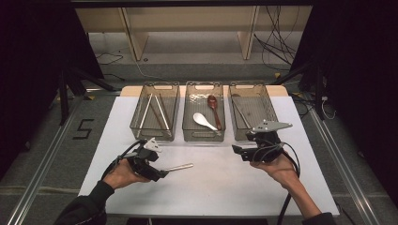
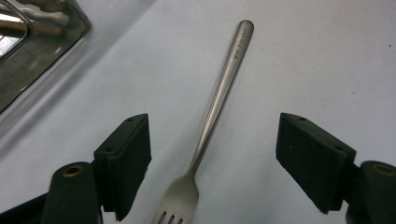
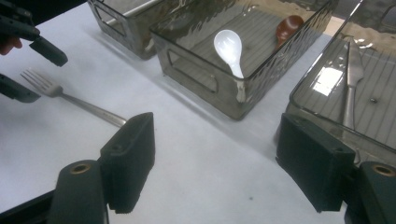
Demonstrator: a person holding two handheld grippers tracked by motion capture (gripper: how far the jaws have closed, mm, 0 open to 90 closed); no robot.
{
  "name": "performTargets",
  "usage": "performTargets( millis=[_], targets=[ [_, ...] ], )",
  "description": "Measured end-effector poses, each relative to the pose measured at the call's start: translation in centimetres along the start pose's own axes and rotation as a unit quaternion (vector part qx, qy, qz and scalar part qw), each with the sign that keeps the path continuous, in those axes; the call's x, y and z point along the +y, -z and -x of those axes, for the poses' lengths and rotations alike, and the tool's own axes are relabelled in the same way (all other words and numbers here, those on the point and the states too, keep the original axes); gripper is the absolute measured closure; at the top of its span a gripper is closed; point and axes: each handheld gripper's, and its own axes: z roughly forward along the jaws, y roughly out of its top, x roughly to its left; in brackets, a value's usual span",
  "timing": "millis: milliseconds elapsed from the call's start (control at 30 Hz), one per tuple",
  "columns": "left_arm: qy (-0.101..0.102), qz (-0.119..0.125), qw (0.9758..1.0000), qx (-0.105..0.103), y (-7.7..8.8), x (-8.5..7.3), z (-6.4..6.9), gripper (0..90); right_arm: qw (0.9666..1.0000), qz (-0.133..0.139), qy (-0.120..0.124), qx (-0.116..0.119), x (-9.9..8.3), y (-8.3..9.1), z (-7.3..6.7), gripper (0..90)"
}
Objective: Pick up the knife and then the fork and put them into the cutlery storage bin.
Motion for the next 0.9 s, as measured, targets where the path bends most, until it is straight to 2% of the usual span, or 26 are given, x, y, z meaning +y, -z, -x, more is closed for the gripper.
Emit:
performTargets(
  millis=[167, 233, 333, 400, 633, 900],
  targets=[
    [-0.002, -0.018, 0.9998, -0.005, -0.3, 0.3, -0.1, 31.2, 1.0000, -0.001, 0.003, 0.005, -0.2, 0.2, -0.4, 28.8],
    [-0.013, -0.032, 0.9994, -0.004, -0.4, 0.4, -0.1, 33.6, 1.0000, 0.000, 0.004, 0.006, -0.4, 0.3, -0.5, 28.8],
    [-0.012, -0.041, 0.9991, -0.007, -0.6, 0.7, 0.0, 38.6, 1.0000, 0.000, 0.003, 0.007, -0.6, 0.6, -0.6, 28.8],
    [-0.020, -0.055, 0.9983, -0.010, -0.7, 0.8, -0.1, 42.4, 1.0000, -0.002, 0.002, 0.008, -0.8, 0.7, -0.6, 28.8],
    [-0.028, -0.092, 0.9953, -0.008, -1.8, 1.5, -0.3, 53.2, 0.9999, -0.007, 0.002, 0.011, -1.2, 0.8, -0.7, 28.8],
    [-0.026, -0.113, 0.9932, -0.012, -2.9, 1.9, -0.7, 61.2, 0.9998, -0.009, 0.006, 0.015, -1.3, 0.6, -0.9, 28.9]
  ],
)
